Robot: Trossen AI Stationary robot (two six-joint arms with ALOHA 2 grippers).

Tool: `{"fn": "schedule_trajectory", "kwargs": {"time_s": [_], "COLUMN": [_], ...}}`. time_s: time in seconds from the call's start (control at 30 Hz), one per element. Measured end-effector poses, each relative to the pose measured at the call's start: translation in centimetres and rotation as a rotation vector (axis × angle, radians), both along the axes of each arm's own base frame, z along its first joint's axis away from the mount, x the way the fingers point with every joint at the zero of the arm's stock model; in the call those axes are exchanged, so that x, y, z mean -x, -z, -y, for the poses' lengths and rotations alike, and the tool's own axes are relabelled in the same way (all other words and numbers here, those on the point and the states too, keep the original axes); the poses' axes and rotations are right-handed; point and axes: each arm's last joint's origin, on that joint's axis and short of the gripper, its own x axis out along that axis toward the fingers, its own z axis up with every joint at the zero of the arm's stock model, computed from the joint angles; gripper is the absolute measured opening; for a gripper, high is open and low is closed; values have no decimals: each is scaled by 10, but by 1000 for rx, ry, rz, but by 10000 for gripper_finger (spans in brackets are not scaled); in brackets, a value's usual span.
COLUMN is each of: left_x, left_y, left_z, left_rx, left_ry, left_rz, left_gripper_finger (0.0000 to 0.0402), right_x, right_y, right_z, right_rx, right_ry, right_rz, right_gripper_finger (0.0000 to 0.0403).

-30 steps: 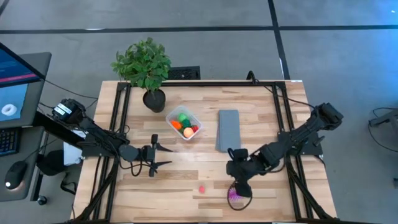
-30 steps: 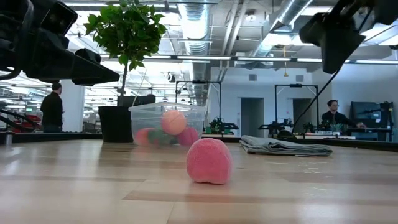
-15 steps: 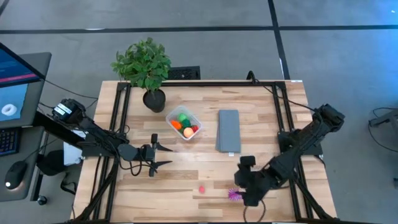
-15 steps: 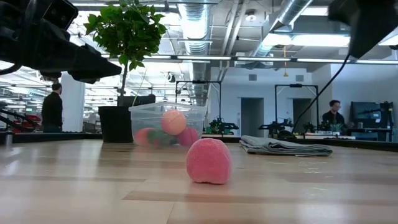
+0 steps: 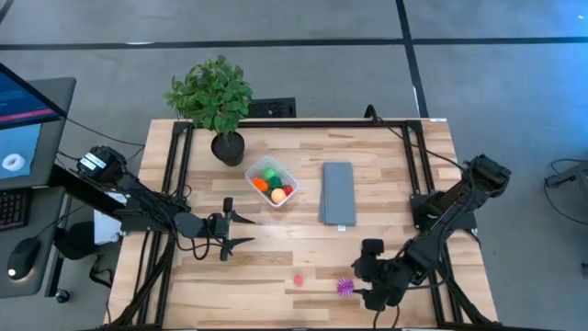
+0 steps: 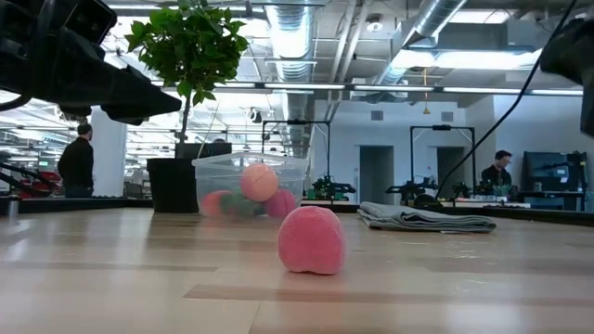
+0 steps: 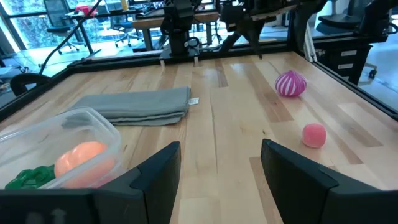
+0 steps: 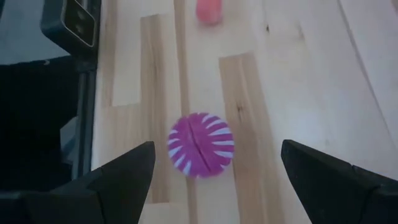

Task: Pick and placing Produce into tupperware
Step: Put the purple onion into the transparent bin

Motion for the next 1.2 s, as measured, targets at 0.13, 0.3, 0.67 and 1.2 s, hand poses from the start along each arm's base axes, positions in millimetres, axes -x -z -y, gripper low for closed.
{"fn": "schedule_trajectory", "kwargs": {"time_s": [0.13,0.3,0.67,1.2], "left_x": [0,0,0,0], "left_y": [0,0,0,0], "left_z": [0,0,-1,-1], "left_rx": [15,17,14,19], "left_ry": [-3,-4,-21,-33], "left_rz": [0,0,2,5], "left_gripper_finger": [213,213,213,213], "right_x": [2,4,2,-12], "right_y": [8,18,34,62], "right_z": [2,4,2,-11], "right_rx": [-13,-41,-77,-61], "right_ry": [-1,-3,-29,-69], "right_rz": [12,38,88,42], "right_gripper_finger": [372,372,372,372]}}
